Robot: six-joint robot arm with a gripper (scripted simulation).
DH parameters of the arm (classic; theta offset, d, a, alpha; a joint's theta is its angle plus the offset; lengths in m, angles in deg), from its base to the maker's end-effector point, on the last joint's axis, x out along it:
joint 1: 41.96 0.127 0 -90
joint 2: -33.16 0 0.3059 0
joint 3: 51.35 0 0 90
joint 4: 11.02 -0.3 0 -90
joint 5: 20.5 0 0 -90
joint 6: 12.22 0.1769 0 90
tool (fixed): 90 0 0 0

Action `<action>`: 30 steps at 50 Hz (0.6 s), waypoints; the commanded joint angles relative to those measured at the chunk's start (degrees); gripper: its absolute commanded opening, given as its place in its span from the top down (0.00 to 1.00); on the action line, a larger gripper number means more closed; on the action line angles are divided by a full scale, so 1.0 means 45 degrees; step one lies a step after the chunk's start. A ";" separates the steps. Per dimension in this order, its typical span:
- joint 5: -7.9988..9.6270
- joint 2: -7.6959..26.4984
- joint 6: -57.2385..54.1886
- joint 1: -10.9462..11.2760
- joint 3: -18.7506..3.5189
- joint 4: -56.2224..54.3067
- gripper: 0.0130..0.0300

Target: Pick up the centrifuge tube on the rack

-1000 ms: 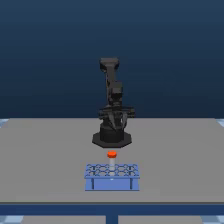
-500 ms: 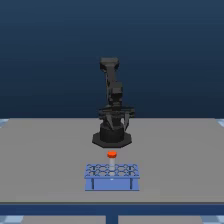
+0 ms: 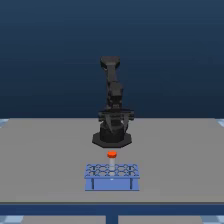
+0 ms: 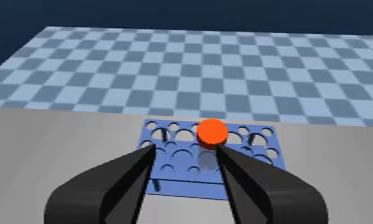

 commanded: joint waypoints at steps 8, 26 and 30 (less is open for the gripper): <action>-0.0209 0.1002 0.0338 -0.0291 -0.0518 0.0308 0.00; -0.0214 0.2980 -0.0315 -0.0662 -0.1736 -0.0275 0.00; -0.0187 0.3214 -0.0477 -0.0699 -0.1901 -0.0432 0.00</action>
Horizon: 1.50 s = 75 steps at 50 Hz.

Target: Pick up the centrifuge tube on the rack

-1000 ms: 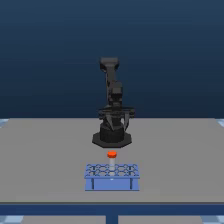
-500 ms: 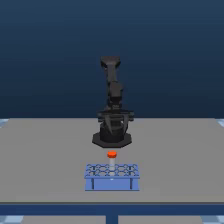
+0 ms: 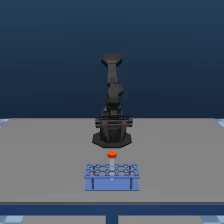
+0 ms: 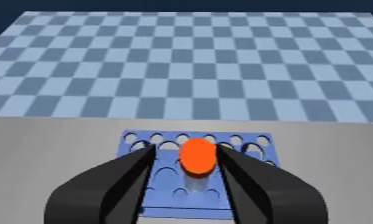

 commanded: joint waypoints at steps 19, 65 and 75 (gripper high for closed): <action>0.0278 0.1470 -0.1629 -0.0272 -0.1147 -0.1554 0.00; -0.1403 0.2548 -0.1639 -0.0280 -0.0519 -0.1564 0.00; -0.1921 0.2892 -0.1633 -0.0280 -0.0346 -0.1558 0.00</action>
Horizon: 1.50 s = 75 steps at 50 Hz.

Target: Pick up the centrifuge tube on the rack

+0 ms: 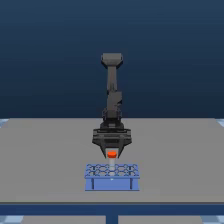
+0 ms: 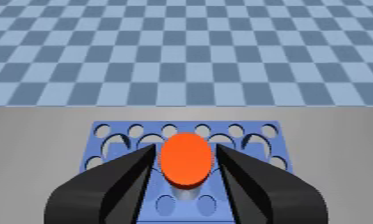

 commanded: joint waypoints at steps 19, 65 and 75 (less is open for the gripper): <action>-0.0520 0.0148 0.0004 0.0000 0.0073 0.0002 1.00; 0.0991 -0.0808 -0.0024 -0.0004 -0.0447 -0.0021 1.00; 0.1646 -0.1190 -0.0041 -0.0004 -0.0719 -0.0038 1.00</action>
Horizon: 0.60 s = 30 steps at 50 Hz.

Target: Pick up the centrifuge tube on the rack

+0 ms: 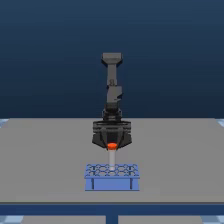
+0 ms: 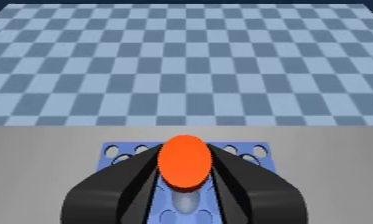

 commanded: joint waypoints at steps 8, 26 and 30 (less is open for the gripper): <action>0.0724 -0.0268 -0.0123 0.0000 -0.0233 -0.0119 1.00; 0.0996 -0.0414 0.0133 0.0000 -0.0359 0.0137 1.00; 0.1023 -0.0428 0.0158 0.0000 -0.0371 0.0162 1.00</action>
